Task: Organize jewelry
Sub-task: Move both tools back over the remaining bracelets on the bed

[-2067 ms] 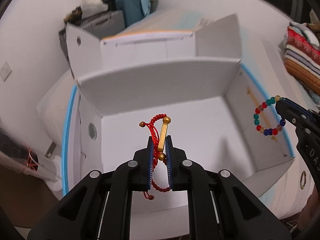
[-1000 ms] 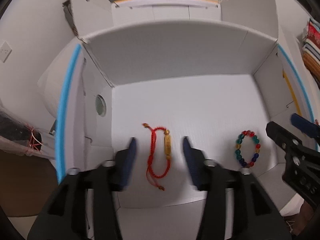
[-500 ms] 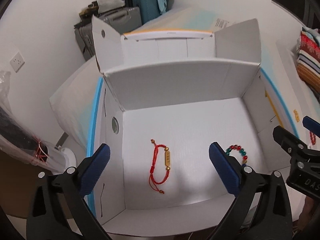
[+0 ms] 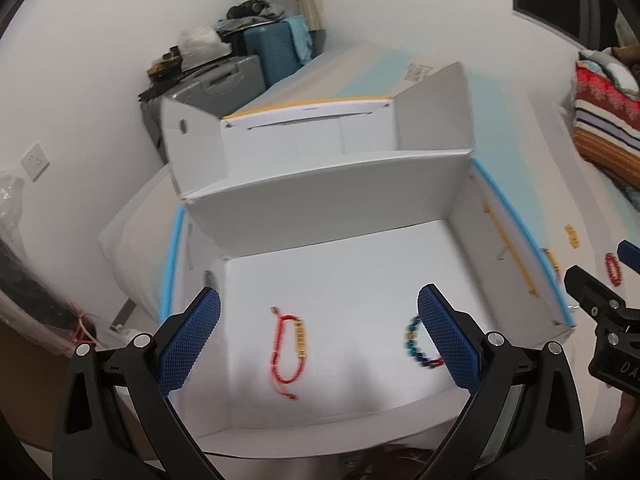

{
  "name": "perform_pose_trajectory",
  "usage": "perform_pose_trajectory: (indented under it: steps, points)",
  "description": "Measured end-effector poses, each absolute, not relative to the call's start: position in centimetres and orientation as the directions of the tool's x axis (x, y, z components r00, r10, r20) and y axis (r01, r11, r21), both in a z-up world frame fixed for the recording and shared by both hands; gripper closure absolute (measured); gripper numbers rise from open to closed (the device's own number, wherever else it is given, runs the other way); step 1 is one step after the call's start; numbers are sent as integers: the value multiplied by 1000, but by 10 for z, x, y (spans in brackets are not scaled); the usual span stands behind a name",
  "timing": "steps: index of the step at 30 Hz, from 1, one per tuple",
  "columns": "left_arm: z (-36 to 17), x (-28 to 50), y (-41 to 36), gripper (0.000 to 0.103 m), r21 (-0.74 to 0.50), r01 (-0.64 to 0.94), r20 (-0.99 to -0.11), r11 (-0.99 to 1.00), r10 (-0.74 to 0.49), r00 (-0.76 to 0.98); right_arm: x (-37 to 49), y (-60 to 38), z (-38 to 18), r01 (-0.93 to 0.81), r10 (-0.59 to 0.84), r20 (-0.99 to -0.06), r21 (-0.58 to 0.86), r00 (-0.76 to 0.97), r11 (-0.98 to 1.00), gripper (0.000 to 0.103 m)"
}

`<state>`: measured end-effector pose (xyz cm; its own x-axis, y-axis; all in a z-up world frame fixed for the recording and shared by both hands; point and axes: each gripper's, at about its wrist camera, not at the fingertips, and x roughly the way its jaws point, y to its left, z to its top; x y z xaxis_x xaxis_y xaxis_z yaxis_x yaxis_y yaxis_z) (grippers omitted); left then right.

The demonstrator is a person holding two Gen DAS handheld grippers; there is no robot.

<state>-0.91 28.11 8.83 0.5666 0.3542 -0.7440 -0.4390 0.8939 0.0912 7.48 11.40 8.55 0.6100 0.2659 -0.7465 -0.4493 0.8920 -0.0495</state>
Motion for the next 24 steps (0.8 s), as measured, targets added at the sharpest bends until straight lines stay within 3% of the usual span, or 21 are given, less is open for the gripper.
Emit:
perform_pose_trajectory:
  steps: [24]
  points:
    - [89,54,105,6,35,-151,-734,988,128,667,80,-85,78,-212,104,-752,-49,651,976,8]
